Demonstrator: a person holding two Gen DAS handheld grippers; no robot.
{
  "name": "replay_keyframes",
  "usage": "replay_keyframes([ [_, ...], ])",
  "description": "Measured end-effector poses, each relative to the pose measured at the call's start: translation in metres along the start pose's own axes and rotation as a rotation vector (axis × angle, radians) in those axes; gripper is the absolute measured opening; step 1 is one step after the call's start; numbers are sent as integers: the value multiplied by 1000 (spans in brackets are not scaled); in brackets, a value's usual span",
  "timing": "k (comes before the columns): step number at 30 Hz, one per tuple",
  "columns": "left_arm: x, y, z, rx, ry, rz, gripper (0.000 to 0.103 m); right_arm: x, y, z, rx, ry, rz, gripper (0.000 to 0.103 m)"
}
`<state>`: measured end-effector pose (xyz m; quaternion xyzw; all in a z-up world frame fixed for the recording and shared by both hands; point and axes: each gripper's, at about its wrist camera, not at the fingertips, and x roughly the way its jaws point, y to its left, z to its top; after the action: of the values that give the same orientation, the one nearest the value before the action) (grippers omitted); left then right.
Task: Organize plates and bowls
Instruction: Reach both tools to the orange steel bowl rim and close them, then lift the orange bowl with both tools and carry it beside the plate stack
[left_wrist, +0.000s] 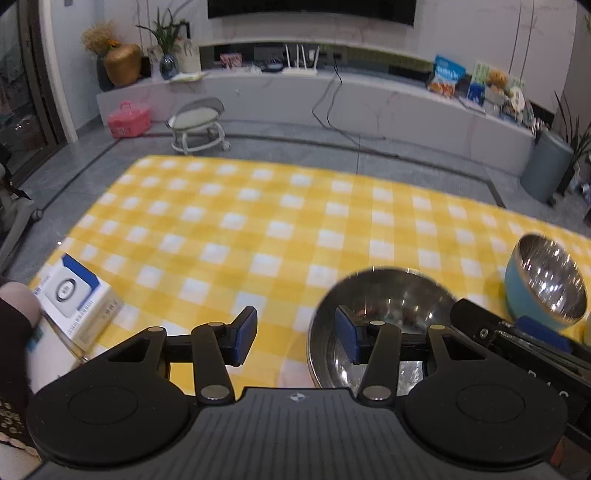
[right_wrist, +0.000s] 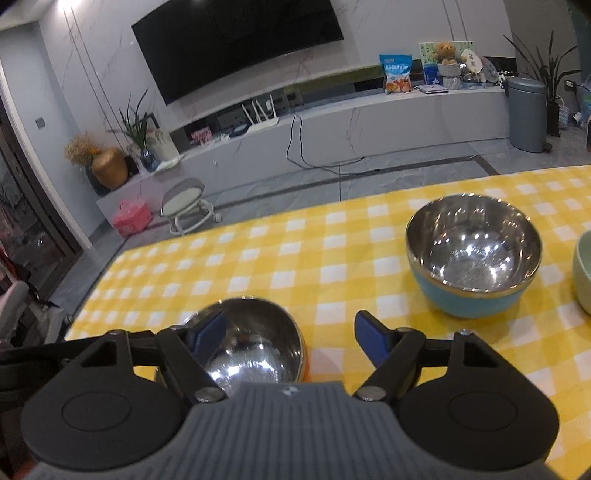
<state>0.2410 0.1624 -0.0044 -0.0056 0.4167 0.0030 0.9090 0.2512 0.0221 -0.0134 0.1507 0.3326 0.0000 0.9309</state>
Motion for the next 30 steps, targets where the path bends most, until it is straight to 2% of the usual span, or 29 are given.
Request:
replay_keyframes([
  [2, 6, -1, -4, 6, 13, -5, 56, 3, -1, -5, -26, -2, -35, 76],
  [4, 10, -4, -8, 12, 27, -9, 56, 8, -4, -8, -34, 25, -57, 71],
  [7, 18, -7, -12, 26, 49, -12, 56, 17, -9, -12, -9, 93, -41, 60],
  [9, 21, -9, -15, 32, 59, -6, 46, 19, -7, -15, -13, 113, -31, 50],
  [10, 22, -9, -16, 33, 64, -3, 44, 19, -5, -17, -23, 117, -29, 49],
  [12, 24, -10, -19, 35, 67, 8, 26, 19, -2, -19, -40, 117, -23, 38],
  [17, 22, -15, -23, 50, 69, -10, 14, 19, 1, -20, -42, 129, 19, 18],
  [22, 16, -17, -25, 49, 65, 16, 13, 18, 2, -17, -24, 153, 6, 13],
  [30, -22, -19, -25, 8, 44, -13, 11, -16, -8, -8, -13, 136, 44, 7],
])
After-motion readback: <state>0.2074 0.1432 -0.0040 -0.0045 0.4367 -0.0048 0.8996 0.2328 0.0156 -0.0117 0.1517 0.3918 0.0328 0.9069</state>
